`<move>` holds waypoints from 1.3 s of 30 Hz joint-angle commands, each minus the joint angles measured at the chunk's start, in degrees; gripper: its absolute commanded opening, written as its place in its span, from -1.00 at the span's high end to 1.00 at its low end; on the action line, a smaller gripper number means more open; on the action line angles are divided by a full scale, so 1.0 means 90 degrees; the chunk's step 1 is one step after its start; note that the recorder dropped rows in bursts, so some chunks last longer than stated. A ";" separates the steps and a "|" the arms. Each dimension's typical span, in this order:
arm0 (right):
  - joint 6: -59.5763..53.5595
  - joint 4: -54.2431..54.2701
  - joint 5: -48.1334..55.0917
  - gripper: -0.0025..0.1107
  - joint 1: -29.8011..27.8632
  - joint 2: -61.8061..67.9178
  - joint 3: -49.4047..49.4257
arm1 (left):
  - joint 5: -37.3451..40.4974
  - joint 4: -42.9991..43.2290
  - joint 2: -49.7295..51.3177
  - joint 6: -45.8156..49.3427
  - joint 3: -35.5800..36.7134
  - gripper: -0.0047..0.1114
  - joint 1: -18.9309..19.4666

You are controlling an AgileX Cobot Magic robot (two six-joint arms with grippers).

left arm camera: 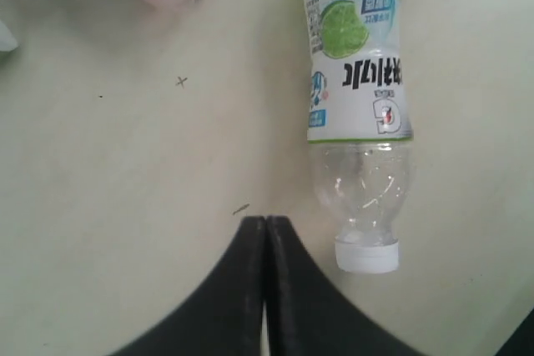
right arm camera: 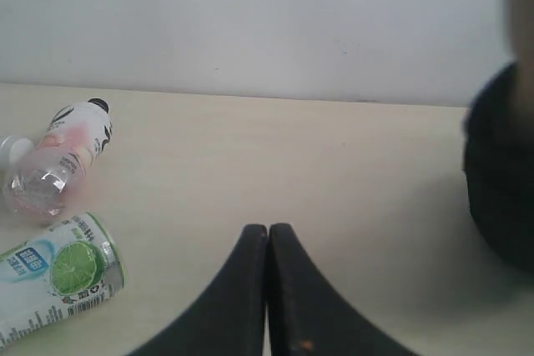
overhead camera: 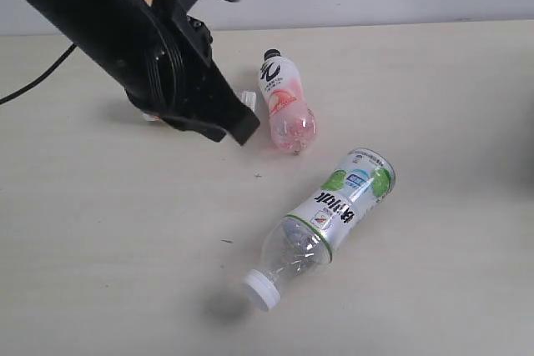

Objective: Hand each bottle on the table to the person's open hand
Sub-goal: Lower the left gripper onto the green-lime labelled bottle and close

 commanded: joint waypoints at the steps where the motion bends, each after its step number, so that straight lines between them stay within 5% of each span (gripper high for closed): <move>1: -0.0007 -0.0009 -0.0039 0.96 -0.0030 -0.0042 0.0029 | -0.0037 0.1050 -0.0097 -0.0756 0.0062 0.92 -0.0733; 4: -0.0007 -0.0009 -0.0039 0.96 -0.0030 -0.0042 0.0029 | -0.0037 0.1210 -0.0097 -0.0815 0.0062 0.92 -0.1128; 14: -0.0007 -0.0009 -0.0039 0.96 -0.0030 -0.0042 0.0029 | -0.0264 0.1053 -0.0045 -0.0756 0.0051 0.88 -0.1159; 20: -0.0007 -0.0009 -0.0039 0.96 -0.0030 -0.0042 0.0029 | -0.0294 0.1025 0.0345 -0.0756 -0.0047 0.49 -0.1159; 28: -0.0007 -0.0009 -0.0039 0.96 -0.0030 -0.0042 0.0029 | -0.0722 0.0809 0.1166 -0.0500 -0.0336 -0.40 -0.1292; 39: -0.0007 -0.0009 -0.0039 0.96 -0.0030 -0.0042 0.0029 | -0.0995 0.0838 0.2049 -0.0432 -0.1144 -0.46 -0.1594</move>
